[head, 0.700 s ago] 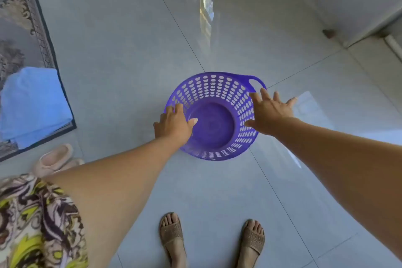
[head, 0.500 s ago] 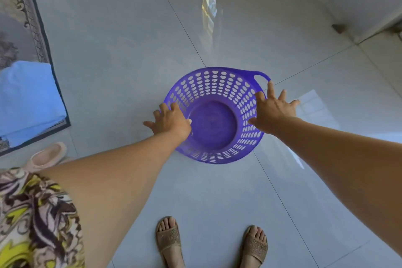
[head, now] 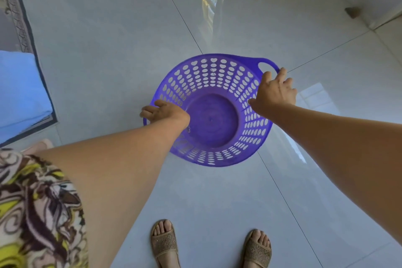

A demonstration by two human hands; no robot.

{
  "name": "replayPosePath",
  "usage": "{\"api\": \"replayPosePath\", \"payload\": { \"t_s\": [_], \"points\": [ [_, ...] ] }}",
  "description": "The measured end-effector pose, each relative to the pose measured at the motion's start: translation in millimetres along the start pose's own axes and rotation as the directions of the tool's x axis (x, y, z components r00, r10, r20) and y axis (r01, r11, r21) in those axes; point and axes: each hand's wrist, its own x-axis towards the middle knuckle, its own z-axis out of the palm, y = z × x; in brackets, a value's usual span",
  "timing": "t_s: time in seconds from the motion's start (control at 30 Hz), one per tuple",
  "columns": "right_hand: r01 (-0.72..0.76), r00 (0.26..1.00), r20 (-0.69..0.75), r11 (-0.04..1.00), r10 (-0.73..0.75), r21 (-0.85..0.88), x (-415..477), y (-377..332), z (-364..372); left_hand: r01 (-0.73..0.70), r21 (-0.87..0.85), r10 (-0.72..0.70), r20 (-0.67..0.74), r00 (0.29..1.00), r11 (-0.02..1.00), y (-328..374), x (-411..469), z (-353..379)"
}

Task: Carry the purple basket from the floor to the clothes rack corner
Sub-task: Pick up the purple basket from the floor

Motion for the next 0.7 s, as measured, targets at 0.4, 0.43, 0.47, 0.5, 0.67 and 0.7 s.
{"api": "replayPosePath", "payload": {
  "t_s": [0.4, 0.43, 0.47, 0.5, 0.67, 0.7],
  "points": [
    [-0.054, 0.997, -0.042, 0.985, 0.061, 0.162, -21.7, -1.6, 1.8, 0.134, -0.258, -0.122, 0.062, 0.991, 0.957, -24.2, 0.4, 0.7],
    [-0.062, 0.998, -0.022, 0.984, 0.066, 0.166, -24.2, -0.9, 1.1, 0.11, -0.272, -0.093, 0.076, 0.993, 0.956, -26.9, -1.1, -0.3],
    [-0.066, 0.998, -0.008, 0.985, 0.068, 0.158, -27.5, 0.0, -0.3, 0.085, -0.283, -0.063, 0.087, 0.994, 0.955, -29.2, -3.4, -1.9],
    [-0.07, 0.997, -0.001, 0.987, 0.071, 0.145, -31.3, 1.5, -3.0, 0.067, -0.296, -0.043, 0.088, 0.995, 0.953, -31.3, -5.7, -4.6],
    [-0.05, 0.999, 0.006, 0.991, 0.05, 0.125, -52.8, 8.0, -26.4, 0.0, -0.356, 0.03, 0.078, 0.997, 0.935, -47.4, -14.2, -35.5],
    [-0.039, 0.999, 0.012, 0.992, 0.038, 0.12, -59.2, 7.6, -34.4, -0.018, -0.389, 0.056, 0.088, 0.995, 0.921, -52.8, -15.7, -46.3]
  ]
}}
